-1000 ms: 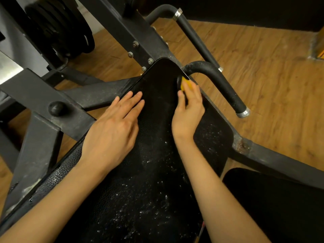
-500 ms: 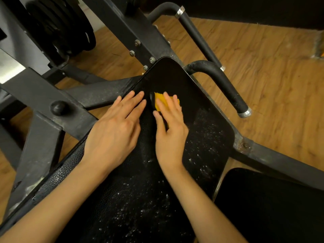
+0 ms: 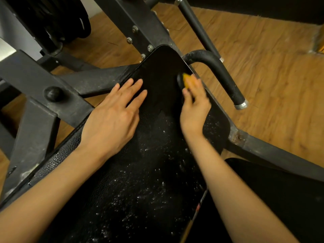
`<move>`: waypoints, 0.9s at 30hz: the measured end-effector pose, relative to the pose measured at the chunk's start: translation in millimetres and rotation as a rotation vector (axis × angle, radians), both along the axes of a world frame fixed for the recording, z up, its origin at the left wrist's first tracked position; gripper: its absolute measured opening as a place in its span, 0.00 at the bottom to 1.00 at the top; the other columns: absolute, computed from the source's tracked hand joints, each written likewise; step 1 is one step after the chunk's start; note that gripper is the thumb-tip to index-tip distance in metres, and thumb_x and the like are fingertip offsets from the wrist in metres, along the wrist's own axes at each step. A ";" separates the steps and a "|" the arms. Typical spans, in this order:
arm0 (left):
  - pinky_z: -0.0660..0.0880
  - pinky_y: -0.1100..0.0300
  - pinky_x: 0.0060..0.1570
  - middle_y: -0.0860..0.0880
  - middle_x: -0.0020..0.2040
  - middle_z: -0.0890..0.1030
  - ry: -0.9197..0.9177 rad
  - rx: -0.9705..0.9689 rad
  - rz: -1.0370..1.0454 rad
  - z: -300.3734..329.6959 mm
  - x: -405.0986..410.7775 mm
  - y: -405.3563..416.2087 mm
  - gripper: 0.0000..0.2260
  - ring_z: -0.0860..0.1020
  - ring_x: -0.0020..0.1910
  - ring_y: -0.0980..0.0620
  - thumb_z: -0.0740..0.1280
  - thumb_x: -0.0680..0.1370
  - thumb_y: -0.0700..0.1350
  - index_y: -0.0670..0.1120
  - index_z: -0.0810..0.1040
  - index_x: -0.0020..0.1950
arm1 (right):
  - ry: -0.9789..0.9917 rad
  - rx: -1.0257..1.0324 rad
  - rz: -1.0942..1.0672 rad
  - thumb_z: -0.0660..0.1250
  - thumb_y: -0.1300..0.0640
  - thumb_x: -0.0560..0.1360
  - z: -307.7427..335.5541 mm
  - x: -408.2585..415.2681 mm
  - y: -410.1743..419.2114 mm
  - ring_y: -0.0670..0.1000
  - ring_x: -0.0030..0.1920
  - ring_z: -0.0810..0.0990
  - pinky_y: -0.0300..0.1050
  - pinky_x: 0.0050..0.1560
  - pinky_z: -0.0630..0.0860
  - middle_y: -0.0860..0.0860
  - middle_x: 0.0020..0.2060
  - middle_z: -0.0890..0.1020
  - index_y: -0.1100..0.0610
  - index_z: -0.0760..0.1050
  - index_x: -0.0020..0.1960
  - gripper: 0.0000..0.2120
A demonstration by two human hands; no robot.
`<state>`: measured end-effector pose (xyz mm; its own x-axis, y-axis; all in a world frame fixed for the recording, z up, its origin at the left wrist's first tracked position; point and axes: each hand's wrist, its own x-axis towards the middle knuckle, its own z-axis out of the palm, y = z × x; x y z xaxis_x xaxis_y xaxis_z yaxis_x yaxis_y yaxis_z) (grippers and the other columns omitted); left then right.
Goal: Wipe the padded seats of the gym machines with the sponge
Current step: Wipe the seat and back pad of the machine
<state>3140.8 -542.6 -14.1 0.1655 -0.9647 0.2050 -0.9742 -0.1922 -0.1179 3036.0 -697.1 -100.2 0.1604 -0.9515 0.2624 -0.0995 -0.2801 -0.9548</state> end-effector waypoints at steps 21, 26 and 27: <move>0.57 0.45 0.75 0.42 0.77 0.64 -0.026 0.006 -0.079 -5.8 3.2 0.1 0.22 0.60 0.77 0.43 0.61 0.80 0.41 0.43 0.68 0.74 | -0.011 0.079 -0.050 0.63 0.63 0.79 -28.9 -35.9 57.7 0.44 0.74 0.62 0.41 0.76 0.57 0.48 0.70 0.72 0.55 0.73 0.68 0.18; 0.57 0.45 0.75 0.42 0.77 0.64 -0.028 0.001 -0.084 -5.4 3.3 0.2 0.22 0.60 0.77 0.43 0.61 0.80 0.41 0.43 0.68 0.74 | -0.052 0.099 -0.096 0.63 0.64 0.79 4.8 7.9 -16.2 0.52 0.72 0.68 0.51 0.74 0.61 0.55 0.67 0.75 0.61 0.76 0.65 0.15; 0.57 0.45 0.76 0.42 0.77 0.64 -0.027 0.001 -0.083 -5.5 3.3 0.3 0.22 0.60 0.77 0.43 0.61 0.80 0.41 0.43 0.68 0.74 | -0.051 0.068 -0.039 0.63 0.63 0.79 7.0 11.1 -21.4 0.52 0.72 0.68 0.51 0.74 0.62 0.55 0.67 0.76 0.61 0.76 0.65 0.15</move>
